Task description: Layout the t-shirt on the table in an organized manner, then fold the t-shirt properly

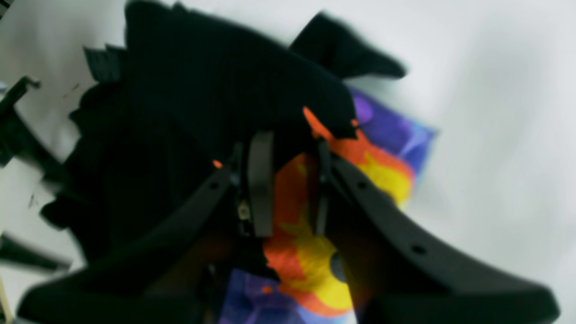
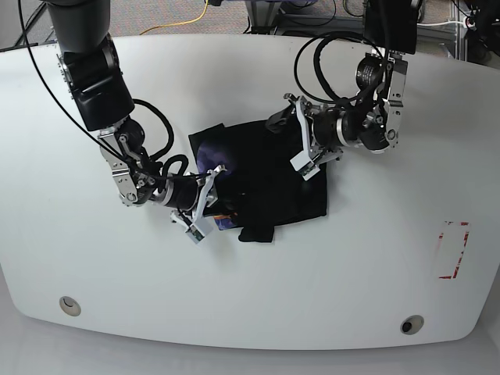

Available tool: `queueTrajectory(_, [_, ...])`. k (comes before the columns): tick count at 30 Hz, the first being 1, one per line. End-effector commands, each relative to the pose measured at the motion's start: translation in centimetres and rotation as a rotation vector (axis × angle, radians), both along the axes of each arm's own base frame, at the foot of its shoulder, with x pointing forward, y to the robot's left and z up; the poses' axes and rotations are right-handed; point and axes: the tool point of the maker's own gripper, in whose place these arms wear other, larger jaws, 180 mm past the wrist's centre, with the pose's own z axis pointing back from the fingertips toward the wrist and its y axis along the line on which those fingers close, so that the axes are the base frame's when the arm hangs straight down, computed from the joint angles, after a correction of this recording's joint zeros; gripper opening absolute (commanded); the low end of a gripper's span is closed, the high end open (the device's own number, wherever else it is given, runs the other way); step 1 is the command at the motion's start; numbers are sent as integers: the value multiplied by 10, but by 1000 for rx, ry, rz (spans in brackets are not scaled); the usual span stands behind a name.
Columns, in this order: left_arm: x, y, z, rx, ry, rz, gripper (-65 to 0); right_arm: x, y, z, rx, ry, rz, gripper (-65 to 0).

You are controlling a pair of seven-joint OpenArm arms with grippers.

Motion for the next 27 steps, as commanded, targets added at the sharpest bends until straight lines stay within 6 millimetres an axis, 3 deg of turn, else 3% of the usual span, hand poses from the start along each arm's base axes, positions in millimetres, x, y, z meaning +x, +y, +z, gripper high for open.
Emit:
queueTrajectory(1, [18, 8, 3, -4, -15, 18, -397, 3, -1, 6, 79, -30, -32, -526])
queueTrajectory(5, [28, 21, -7, 24, 17, 33, -397, -9, -4, -7, 103, -6, -58, -526])
queueTrajectory(10, [46, 35, -11, 39, 30, 59, -397, -38, -12, -23, 107, 27, -60, -526])
queueTrajectory(15, [59, 25, -5, 62, 9, 6, -397, -74, -8, -29, 122, 51, -26, -528])
queueTrajectory(22, [72, 12, 10, 132, -60, -122, -397, -121, -4, -13, 158, 49, -12, -528])
queueTrajectory(27, [81, 0, 32, 144, -143, -175, -397, -131, -2, 18, 151, -8, -6, -528])
